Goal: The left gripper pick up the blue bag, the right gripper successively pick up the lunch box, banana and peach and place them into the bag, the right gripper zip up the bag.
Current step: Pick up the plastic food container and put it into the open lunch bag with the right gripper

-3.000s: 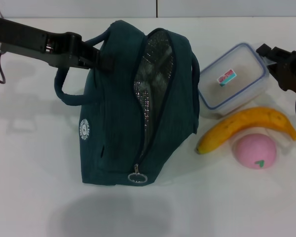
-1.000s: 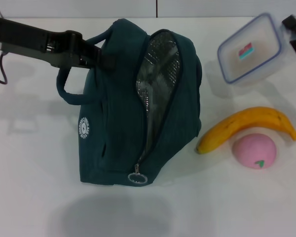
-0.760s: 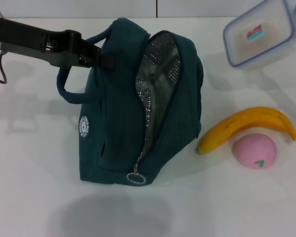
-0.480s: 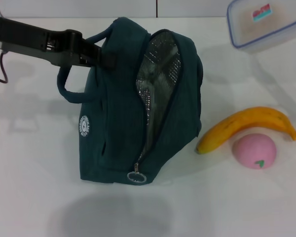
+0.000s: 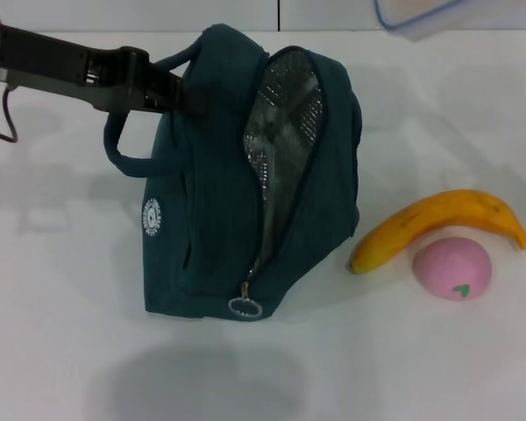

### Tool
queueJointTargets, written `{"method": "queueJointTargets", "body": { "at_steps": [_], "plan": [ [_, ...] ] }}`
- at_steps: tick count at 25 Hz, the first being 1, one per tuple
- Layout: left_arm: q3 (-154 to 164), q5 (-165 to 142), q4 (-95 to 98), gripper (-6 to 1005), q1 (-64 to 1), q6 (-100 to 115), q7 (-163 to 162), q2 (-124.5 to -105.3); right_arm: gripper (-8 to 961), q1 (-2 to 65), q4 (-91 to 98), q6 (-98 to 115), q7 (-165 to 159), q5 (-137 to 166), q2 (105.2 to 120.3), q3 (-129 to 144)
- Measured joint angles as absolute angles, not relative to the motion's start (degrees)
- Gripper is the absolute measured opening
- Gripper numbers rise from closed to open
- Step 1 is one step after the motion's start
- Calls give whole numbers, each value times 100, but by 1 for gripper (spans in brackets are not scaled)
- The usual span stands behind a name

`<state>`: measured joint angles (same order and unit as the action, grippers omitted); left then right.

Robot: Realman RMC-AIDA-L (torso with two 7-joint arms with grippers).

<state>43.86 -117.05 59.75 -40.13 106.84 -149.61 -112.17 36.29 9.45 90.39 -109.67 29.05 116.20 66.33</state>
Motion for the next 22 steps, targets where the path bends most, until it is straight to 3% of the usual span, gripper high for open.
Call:
{"method": "queueJointTargets", "body": {
  "at_steps": [12, 22],
  "plan": [
    [4389, -11588, 5666, 38, -4062, 10534, -14846, -11224, 94, 4276, 977, 9271, -11299, 2907, 11619, 7023],
    [4385, -11563, 5642, 38, -4085, 10431, -14830, -11241, 94, 4367, 977, 9219, -11329, 2905, 11619, 7439]
  ]
}}
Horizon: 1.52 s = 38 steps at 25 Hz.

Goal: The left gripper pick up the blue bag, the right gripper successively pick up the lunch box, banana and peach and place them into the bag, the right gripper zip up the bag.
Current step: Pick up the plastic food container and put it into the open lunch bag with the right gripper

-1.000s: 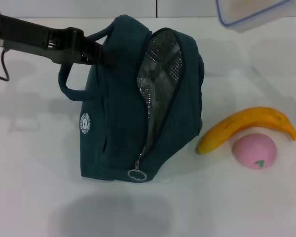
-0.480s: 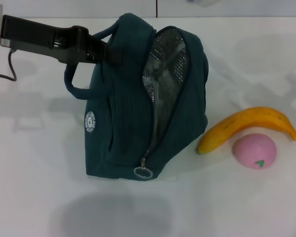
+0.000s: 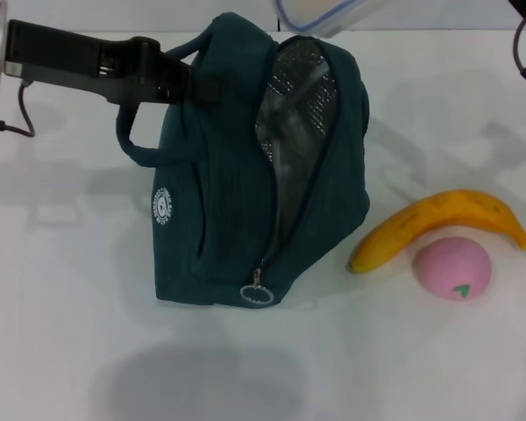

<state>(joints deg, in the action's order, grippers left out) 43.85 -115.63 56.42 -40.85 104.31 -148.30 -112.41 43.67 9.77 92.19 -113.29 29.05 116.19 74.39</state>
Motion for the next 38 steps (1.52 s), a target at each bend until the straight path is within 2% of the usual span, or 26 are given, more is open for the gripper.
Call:
{"method": "queueJointTargets", "body": {
  "at_steps": [32, 38],
  "plan": [
    [4214, -11468, 5238, 39, -4153, 10293, -14652, -11168, 103, 4020, 1058, 8402, -11184, 2971, 11619, 8961],
    [4241, -11413, 5238, 39, -4136, 10297, -14648, -11214, 117, 3988, 1295, 7921, -11212, 2937, 11618, 9348]
  ]
}}
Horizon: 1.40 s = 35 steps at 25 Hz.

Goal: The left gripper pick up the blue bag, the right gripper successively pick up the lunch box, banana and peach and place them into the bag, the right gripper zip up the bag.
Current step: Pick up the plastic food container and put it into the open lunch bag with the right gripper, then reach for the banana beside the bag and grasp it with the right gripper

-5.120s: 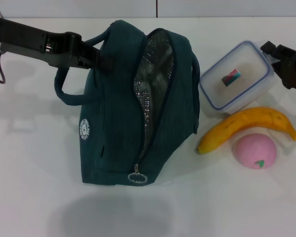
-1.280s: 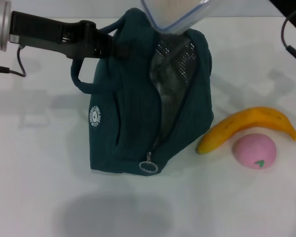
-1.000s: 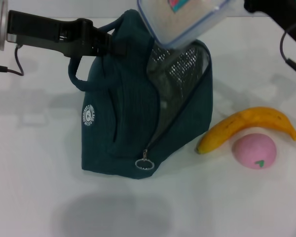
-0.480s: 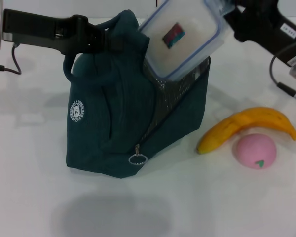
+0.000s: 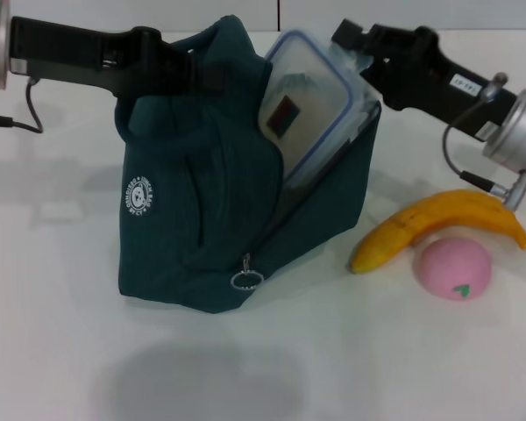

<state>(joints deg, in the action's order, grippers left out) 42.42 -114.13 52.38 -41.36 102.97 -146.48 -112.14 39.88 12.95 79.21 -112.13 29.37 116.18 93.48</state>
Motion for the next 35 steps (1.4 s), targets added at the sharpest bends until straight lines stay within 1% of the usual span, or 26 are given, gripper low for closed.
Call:
{"method": "queueJointTargets", "body": {
  "at_steps": [10, 14, 21, 26, 30, 33, 35],
  "plan": [
    [4285, -11399, 5158, 39, -4145, 10345, -14610, -11283, 140, 4079, 1794, 7075, -11400, 2900, 11619, 9968],
    [4289, -11398, 5098, 39, -4164, 10347, -14602, -11252, 149, 4035, 1823, 6965, -11314, 2819, 11619, 9960],
    [4254, -11398, 5097, 39, -4140, 10351, -14599, -11201, 165, 3709, 1857, 7149, -10846, 2095, 11619, 9956],
    [4247, -11398, 5097, 39, -4139, 10341, -14596, -11173, 400, 3603, 1866, 7393, -10532, 1813, 11618, 9944],
    [4244, -11399, 5098, 39, -4139, 10334, -14592, -11151, 538, 3568, 1831, 7511, -10462, 1784, 11580, 9794],
    [4244, -11399, 5098, 39, -4136, 10332, -14590, -11143, 627, 3477, 1782, 7752, -10286, 1833, 11479, 9523],
    [4245, -11399, 5098, 39, -4120, 10331, -14586, -11138, 667, 3401, 1772, 7991, -9956, 1861, 11295, 9430]
  ]
}}
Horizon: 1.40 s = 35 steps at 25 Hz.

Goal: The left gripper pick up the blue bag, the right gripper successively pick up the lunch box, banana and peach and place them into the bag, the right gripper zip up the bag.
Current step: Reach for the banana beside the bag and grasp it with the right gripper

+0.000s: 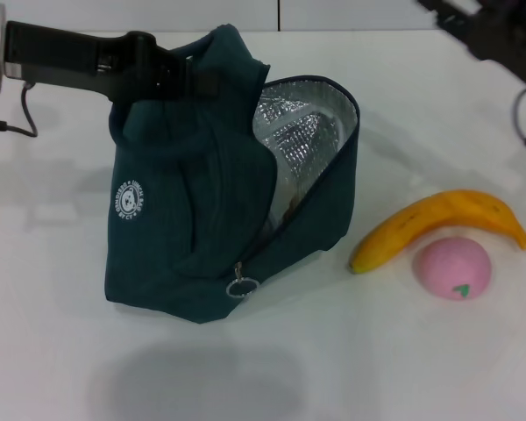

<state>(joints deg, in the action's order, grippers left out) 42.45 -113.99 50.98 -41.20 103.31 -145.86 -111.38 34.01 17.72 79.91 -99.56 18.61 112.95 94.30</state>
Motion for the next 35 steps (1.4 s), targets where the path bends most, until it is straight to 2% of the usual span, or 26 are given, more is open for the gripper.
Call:
{"method": "queueJointTargets", "body": {
  "at_steps": [2, 7, 10, 13, 15, 19, 21, 25, 28, 31, 35],
  "plan": [
    [4244, -11399, 5098, 39, -4093, 10335, -14582, -11133, 707, 3367, 1787, 8163, -9582, 1922, 11116, 9413],
    [4235, -11379, 5098, 39, -4018, 10345, -14546, -11129, 807, 3321, 2308, 7971, -9197, 2999, 10438, 9406],
    [4228, -11344, 5098, 39, -3996, 10342, -14527, -11135, 868, 3355, 2961, 7485, -9593, 4148, 10105, 9299],
    [4227, -11342, 5098, 39, -3992, 10340, -14527, -11137, 868, 3375, 3738, 7161, -10277, 5770, 9942, 8683],
    [4227, -11340, 5098, 39, -3991, 10339, -14527, -11141, 868, 3449, 4211, 7278, -10800, 7151, 9967, 7974],
    [4227, -11338, 5098, 38, -3990, 10337, -14526, -11149, 869, 3714, 5021, 7942, -11384, 9359, 10160, 6654],
    [4226, -11337, 5098, 37, -3985, 10336, -14524, -11150, 869, 3877, 5239, 8304, -11449, 10007, 10196, 6312],
    [4227, -11337, 5098, 37, -3979, 10335, -14521, -11152, 862, 4441, 5391, 9211, -11505, 11154, 10110, 6060],
    [4227, -11337, 5098, 37, -3979, 10335, -14520, -11165, 856, 4696, 5652, 9560, -11519, 11790, 10105, 6055],
    [4227, -11337, 5098, 37, -3980, 10334, -14519, -11172, 853, 4843, 5973, 9821, -11450, 12345, 10147, 6095],
    [4217, -11337, 5098, 37, -3982, 10298, -14517, -11179, 845, 5004, 6237, 10243, -11093, 12848, 10295, 6309]
  ]
}}
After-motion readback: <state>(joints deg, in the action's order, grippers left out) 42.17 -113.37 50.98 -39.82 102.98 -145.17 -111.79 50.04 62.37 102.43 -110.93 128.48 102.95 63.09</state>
